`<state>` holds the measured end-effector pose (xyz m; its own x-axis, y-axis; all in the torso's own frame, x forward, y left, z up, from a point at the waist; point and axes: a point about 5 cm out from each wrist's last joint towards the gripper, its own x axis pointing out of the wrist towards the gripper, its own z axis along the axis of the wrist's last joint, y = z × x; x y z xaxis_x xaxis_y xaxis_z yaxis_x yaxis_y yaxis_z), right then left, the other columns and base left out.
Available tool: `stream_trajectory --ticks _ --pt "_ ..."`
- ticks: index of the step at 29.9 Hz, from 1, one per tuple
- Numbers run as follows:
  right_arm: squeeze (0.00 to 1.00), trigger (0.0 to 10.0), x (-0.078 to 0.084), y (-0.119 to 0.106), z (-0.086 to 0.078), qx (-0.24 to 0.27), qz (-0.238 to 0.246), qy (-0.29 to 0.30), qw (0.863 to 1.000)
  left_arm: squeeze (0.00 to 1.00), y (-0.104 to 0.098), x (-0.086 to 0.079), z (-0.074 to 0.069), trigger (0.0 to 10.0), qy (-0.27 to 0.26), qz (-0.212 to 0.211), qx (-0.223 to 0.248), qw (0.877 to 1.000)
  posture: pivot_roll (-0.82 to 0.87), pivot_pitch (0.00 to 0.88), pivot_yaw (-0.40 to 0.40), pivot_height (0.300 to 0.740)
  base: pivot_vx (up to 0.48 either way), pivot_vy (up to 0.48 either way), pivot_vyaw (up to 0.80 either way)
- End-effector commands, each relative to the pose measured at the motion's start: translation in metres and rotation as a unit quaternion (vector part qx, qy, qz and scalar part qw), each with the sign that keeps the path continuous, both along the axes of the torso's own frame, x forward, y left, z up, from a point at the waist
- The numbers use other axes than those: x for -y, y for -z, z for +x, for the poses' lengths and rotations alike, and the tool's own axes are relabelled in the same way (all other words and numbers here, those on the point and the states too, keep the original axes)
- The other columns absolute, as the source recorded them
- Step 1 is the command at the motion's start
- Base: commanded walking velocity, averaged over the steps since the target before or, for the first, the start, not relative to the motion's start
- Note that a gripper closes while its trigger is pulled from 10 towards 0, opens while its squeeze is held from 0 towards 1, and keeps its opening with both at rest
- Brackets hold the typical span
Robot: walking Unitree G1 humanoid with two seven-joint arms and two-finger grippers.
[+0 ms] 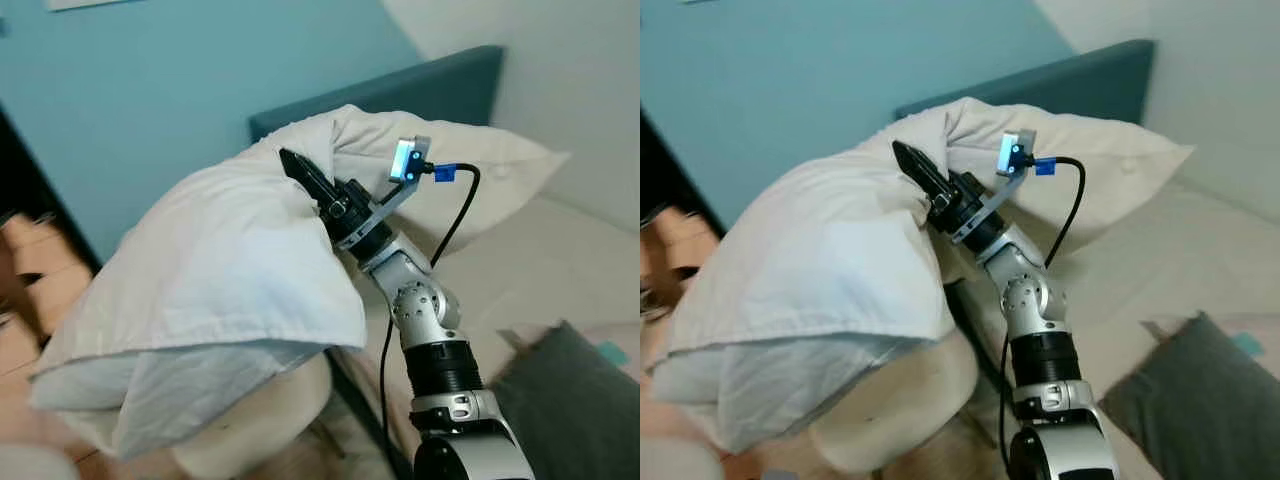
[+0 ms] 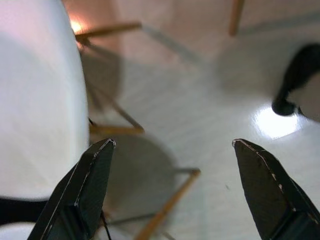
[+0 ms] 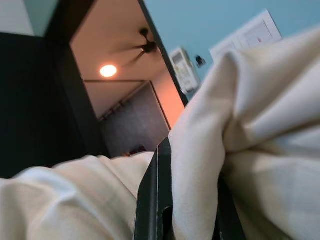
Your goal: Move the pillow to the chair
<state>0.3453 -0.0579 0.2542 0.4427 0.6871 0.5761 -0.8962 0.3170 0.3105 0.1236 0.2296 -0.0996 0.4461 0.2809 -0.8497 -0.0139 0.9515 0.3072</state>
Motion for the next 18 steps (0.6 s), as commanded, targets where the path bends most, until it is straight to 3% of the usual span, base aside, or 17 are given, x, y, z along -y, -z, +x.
stream_trajectory --ticks 1,18 --pt "0.00 0.0 -0.004 -0.009 -0.001 0.020 0.005 0.004 1.000 0.00 -0.001 -0.004 0.000 10.0 0.009 0.004 -0.005 1.000 -0.03 0.017 0.045 0.740 0.000 0.000 0.79" --pt "0.00 0.0 -0.007 0.018 0.009 -0.046 -0.048 0.060 0.996 0.00 0.002 0.001 -0.005 10.0 0.010 -0.005 -0.013 1.000 -0.03 0.032 0.043 0.740 0.000 0.000 0.79"
